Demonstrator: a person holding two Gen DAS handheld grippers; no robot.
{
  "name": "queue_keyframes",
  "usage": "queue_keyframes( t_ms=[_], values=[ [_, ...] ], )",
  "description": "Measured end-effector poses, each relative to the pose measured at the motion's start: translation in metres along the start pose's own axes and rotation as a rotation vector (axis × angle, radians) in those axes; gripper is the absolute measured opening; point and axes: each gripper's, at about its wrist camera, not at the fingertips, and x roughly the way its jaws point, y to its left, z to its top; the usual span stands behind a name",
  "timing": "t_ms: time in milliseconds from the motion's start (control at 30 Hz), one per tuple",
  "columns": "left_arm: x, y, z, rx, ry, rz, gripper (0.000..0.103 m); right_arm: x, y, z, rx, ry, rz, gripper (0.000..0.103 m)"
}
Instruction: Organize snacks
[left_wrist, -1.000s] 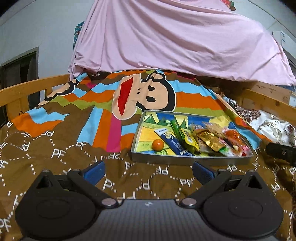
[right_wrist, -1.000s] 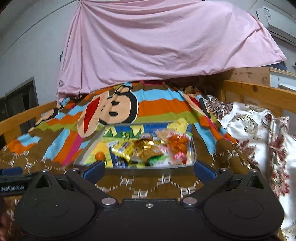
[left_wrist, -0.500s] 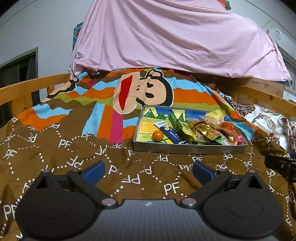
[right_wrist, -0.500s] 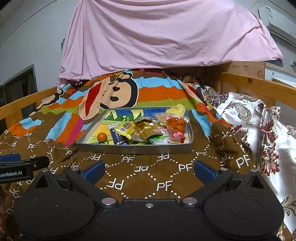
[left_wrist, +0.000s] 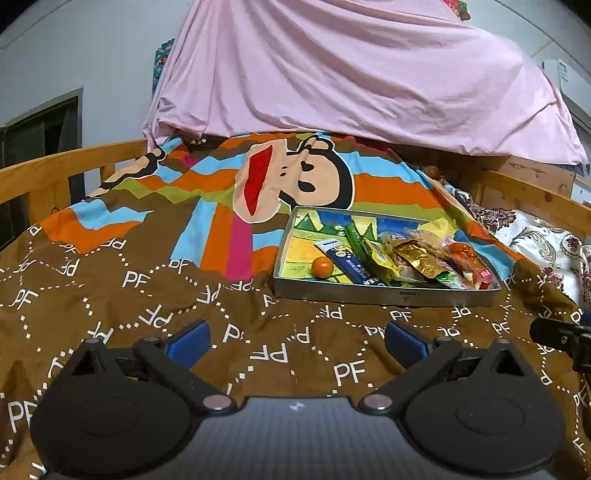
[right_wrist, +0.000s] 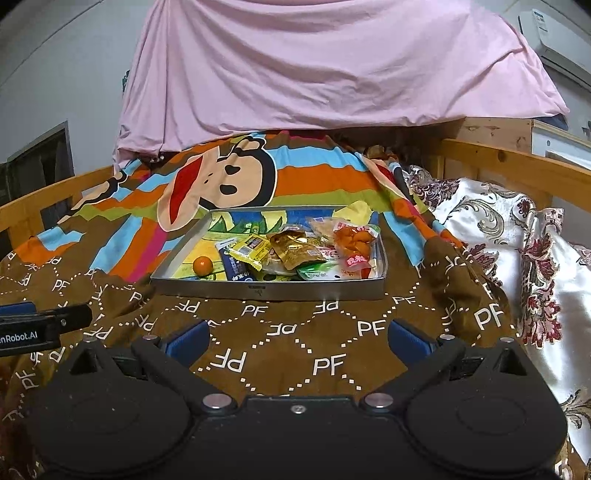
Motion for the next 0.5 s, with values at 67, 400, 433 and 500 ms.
queue_keyframes(
  t_ms=[67, 400, 433, 500],
  values=[
    [0.0010, 0.0006, 0.0001, -0.010, 0.013, 0.014, 0.102, 0.0007, 0.0010, -0.0004, -0.003, 0.003, 0.000, 0.102],
    [-0.0001, 0.0071, -0.0028, -0.025, -0.008, 0.005, 0.102, 0.0056, 0.0053, -0.0027, -0.024, 0.019, 0.011, 0.102],
    [0.0000, 0.0064, -0.0026, -0.025, -0.009, 0.009, 0.102, 0.0062, 0.0058, -0.0032, -0.025, 0.021, 0.012, 0.102],
    [0.0014, 0.0069, -0.0024, -0.027, -0.004, 0.011, 0.102, 0.0078, 0.0065, -0.0036, -0.027, 0.027, 0.016, 0.102]
  ],
)
